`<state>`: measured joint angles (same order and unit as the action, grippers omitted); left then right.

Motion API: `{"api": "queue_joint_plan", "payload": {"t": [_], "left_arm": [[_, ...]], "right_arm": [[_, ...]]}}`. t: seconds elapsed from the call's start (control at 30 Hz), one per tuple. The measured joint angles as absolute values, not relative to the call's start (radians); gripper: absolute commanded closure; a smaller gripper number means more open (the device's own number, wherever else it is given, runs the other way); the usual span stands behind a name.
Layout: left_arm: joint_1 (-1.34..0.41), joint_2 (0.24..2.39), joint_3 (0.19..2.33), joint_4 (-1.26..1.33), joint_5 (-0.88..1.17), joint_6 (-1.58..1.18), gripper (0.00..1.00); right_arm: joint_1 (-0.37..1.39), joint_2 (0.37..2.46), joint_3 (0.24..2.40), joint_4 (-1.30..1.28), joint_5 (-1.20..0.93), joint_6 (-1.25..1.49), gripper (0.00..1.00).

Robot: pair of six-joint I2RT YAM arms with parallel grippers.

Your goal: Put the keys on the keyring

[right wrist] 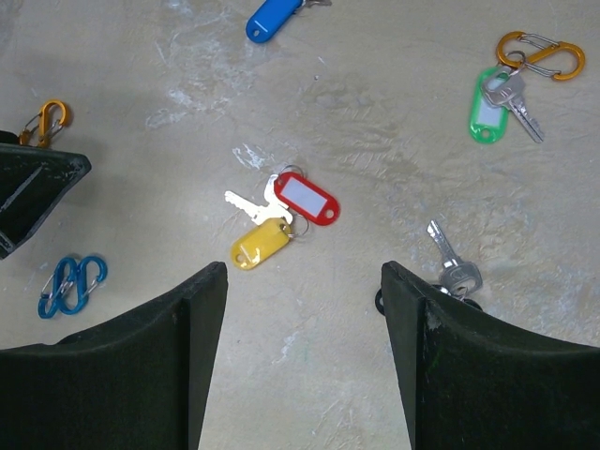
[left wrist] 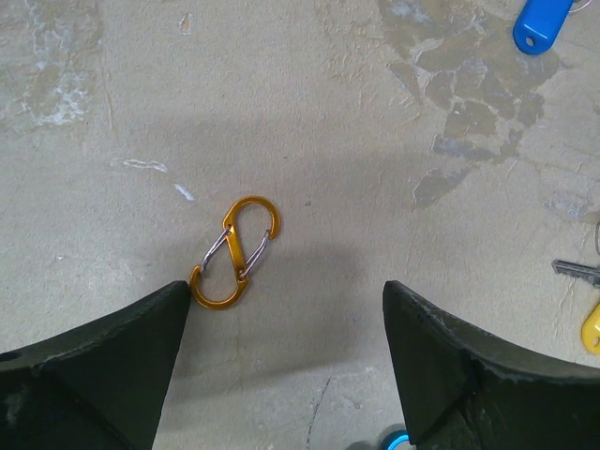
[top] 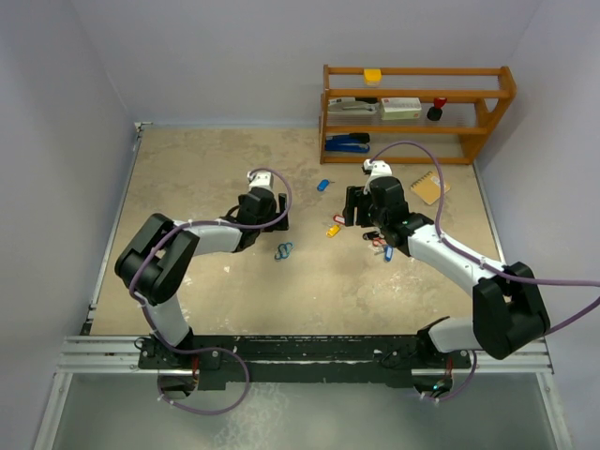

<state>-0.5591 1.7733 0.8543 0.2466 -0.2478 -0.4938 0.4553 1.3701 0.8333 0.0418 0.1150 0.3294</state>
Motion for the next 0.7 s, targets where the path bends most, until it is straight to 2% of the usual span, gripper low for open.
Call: {"api": "queue_joint_plan", "payload": {"t": [0.7], "left_arm": [[-0.564, 1.758, 0.846, 0.168, -0.415, -0.506, 0.22]], "right_arm": [[0.455, 1.367, 0.833, 0.042, 0.114, 0.329, 0.30]]}}
